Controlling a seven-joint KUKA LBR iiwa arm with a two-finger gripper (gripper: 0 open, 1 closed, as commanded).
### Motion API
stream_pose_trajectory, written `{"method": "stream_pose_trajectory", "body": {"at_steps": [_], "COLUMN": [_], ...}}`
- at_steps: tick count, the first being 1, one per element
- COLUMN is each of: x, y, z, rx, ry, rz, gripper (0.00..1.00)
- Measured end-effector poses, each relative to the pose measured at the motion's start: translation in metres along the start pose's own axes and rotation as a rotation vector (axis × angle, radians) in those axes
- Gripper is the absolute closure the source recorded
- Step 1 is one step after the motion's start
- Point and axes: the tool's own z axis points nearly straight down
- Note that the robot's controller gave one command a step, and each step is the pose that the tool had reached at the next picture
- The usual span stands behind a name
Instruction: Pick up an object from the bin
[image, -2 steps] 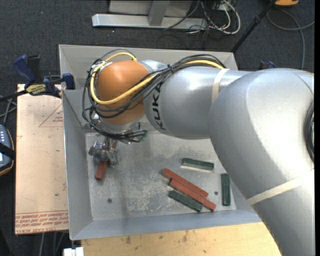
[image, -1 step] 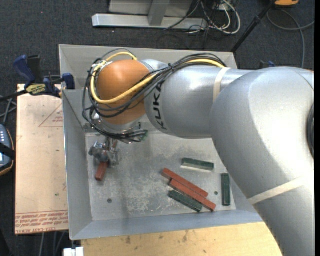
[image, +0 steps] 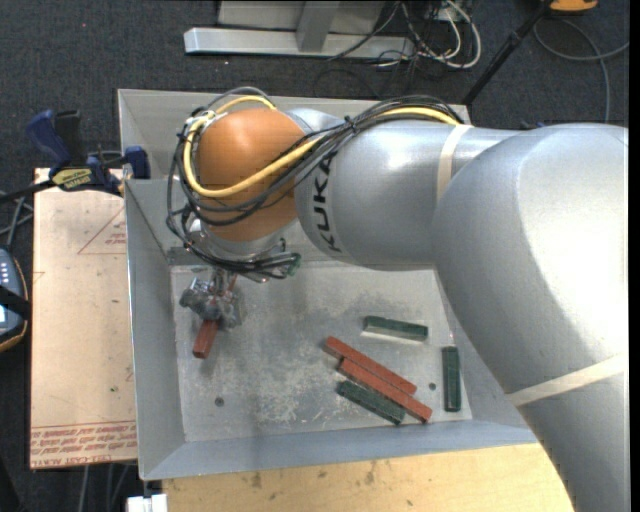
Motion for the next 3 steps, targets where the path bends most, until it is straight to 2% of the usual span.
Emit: {"method": "stream_pose_trajectory", "body": {"at_steps": [3], "x": [-0.002], "y": [-0.001], "z": [-0.050], "rx": [0.010], "ry": [-0.009], "rz": [0.002], "gripper": [1.00]}}
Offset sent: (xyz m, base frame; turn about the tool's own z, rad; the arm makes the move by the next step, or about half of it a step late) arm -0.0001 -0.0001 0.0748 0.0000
